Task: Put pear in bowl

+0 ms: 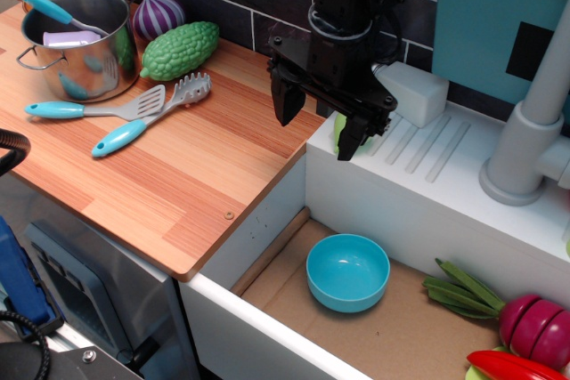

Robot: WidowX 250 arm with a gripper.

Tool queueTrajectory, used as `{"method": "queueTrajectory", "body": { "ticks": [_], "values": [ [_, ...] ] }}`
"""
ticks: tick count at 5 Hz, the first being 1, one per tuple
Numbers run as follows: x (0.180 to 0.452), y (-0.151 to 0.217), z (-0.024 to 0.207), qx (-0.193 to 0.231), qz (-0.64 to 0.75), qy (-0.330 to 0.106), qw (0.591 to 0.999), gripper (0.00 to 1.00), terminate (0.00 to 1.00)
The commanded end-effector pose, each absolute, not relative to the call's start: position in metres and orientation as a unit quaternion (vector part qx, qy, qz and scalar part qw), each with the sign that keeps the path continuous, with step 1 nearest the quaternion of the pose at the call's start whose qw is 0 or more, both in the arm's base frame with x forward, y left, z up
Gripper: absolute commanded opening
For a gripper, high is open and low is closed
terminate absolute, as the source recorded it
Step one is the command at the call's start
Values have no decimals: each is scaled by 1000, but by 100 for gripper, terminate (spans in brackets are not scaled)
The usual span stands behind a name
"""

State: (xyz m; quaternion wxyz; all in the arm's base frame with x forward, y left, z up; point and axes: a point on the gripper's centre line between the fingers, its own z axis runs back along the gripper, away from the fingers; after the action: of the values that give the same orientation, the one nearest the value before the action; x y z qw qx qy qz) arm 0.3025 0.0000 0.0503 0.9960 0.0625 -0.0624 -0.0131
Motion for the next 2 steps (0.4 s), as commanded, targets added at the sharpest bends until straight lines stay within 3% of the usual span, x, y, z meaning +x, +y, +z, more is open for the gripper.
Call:
{"method": "queueTrajectory", "body": {
  "ticks": [1,2],
  "values": [
    [302,0,50,63,-13,-62,996,100,0],
    [315,1,47,55,-21,-70,996,100,0]
  ]
}}
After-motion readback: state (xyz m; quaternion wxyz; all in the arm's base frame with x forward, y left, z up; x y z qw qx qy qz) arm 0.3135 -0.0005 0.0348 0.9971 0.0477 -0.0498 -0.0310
